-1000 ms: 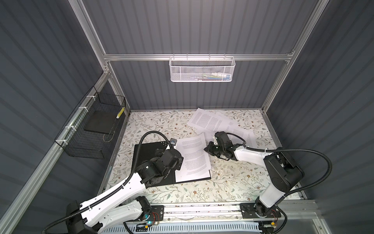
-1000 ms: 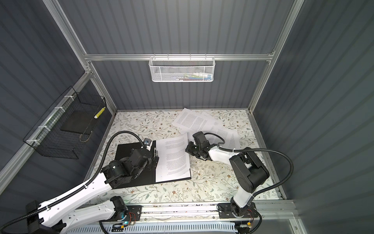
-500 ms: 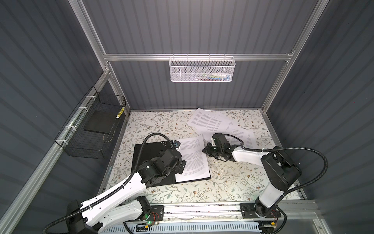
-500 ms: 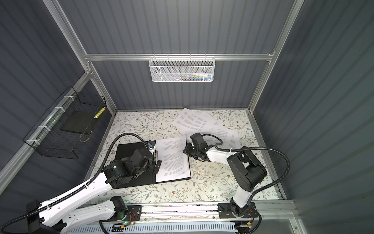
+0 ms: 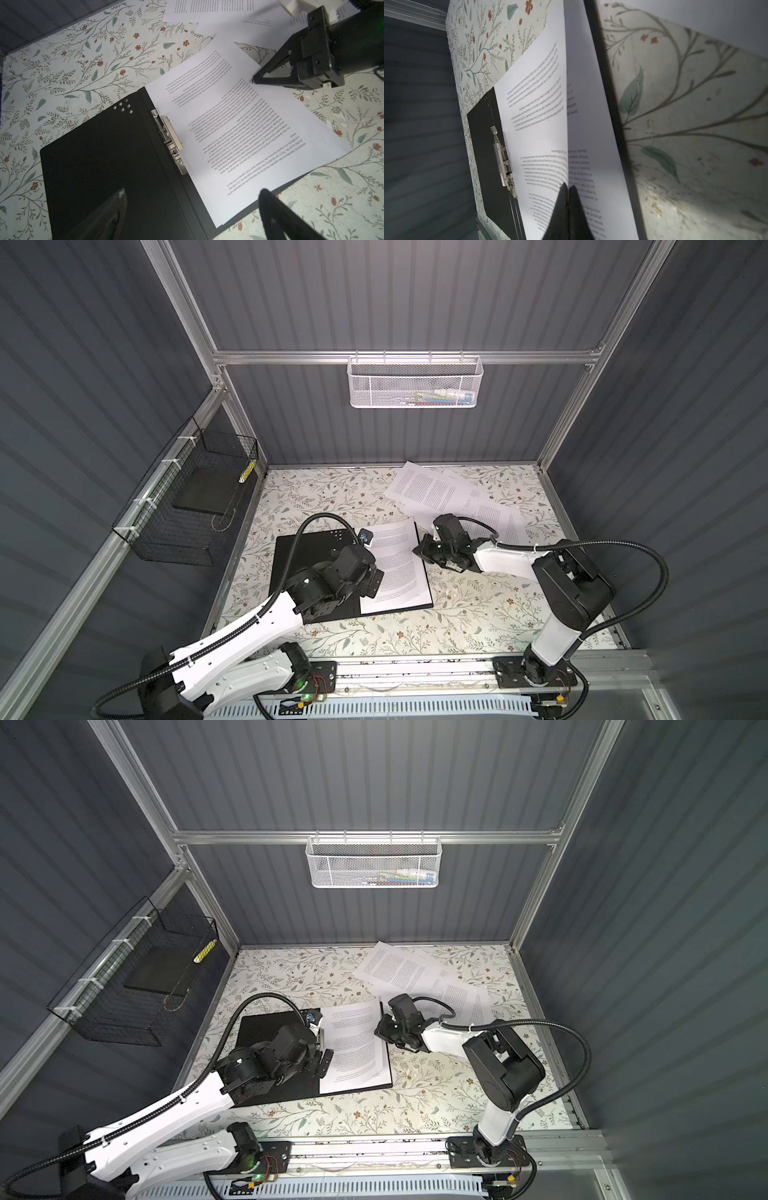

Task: Put the files into the folder
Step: 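Lower the sheet onto the folder's page beside the clip with both grippers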

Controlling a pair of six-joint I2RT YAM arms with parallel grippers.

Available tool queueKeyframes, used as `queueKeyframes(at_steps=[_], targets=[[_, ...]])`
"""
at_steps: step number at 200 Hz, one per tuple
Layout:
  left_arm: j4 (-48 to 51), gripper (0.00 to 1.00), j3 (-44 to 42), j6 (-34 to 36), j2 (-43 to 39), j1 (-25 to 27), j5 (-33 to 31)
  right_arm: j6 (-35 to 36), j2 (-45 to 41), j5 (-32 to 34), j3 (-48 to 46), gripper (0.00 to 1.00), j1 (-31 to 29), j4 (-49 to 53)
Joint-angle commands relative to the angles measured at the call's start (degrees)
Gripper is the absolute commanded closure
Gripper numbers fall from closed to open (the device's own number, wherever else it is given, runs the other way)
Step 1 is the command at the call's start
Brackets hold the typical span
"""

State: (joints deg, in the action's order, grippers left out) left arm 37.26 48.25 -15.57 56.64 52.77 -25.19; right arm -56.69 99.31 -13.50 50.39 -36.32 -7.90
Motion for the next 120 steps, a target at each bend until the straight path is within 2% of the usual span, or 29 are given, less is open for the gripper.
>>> queueKeyframes(at_steps=[1,120], targets=[[0.0,0.00,0.0,1.1,0.2,-0.3,0.8,-1.0,0.6,1.0,1.3,1.00,-0.5,-0.4],[-0.2,0.00,0.0,1.7,1.0,-0.2,0.9,-3.0,1.1,1.5,0.9,1.00,-1.1,-1.1]])
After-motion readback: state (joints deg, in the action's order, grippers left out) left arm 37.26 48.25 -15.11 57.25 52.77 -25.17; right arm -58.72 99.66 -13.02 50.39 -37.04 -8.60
